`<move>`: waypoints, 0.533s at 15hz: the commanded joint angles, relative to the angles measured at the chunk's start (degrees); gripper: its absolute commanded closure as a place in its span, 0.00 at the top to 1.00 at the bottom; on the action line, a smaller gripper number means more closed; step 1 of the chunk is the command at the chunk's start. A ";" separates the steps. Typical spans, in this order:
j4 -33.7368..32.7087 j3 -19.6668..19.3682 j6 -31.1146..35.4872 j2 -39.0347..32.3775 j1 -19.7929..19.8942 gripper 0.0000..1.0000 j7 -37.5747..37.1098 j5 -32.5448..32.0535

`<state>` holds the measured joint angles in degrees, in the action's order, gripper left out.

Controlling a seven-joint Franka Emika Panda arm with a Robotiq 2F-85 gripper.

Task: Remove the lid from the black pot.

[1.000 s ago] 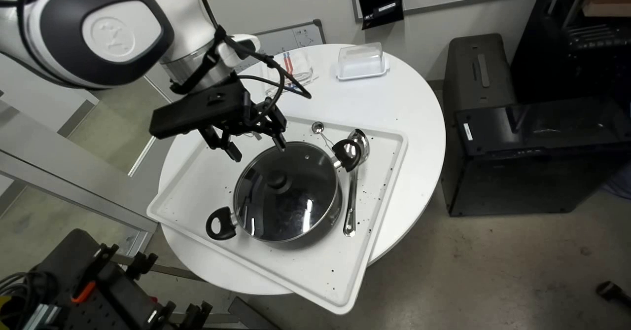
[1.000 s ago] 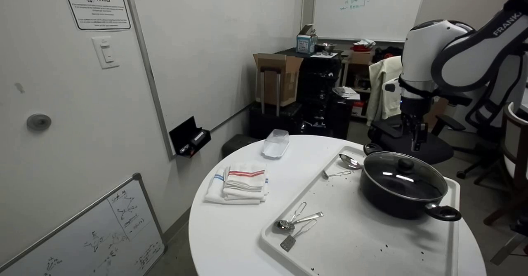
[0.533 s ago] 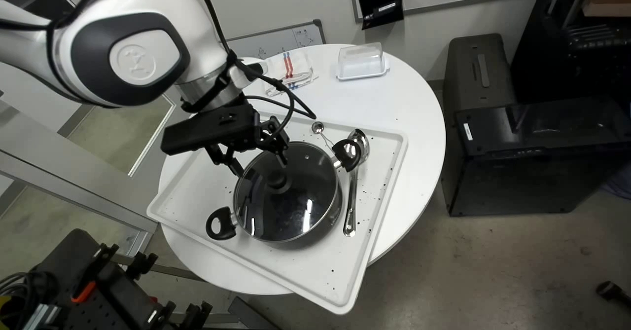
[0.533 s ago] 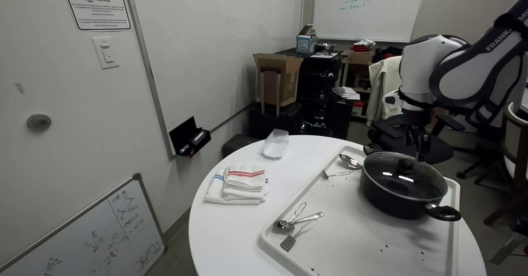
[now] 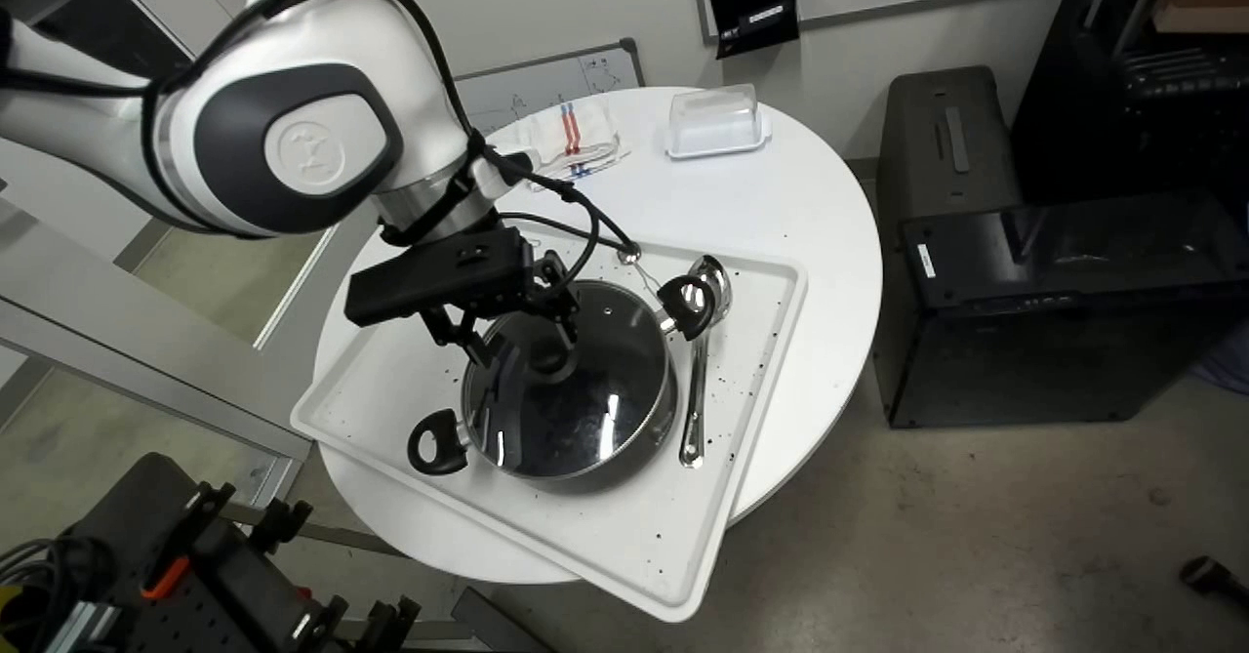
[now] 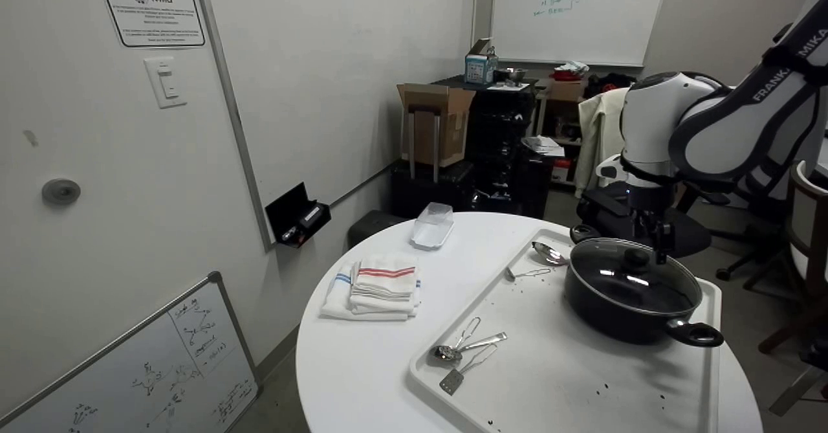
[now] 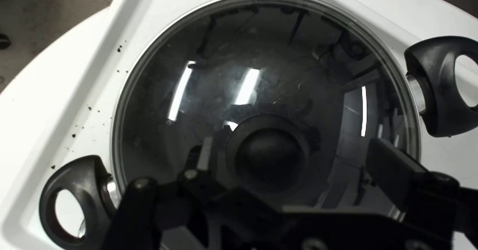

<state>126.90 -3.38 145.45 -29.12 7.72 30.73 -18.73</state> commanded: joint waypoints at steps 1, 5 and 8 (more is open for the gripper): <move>-2.12 0.07 1.58 -1.76 0.58 1.00 0.30 -1.31; -3.03 -0.02 1.21 -2.62 0.64 1.00 0.33 -1.34; -3.74 -0.09 0.83 -3.35 0.70 1.00 0.21 -1.23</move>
<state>124.86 -3.51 146.02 -30.89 7.89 30.73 -18.73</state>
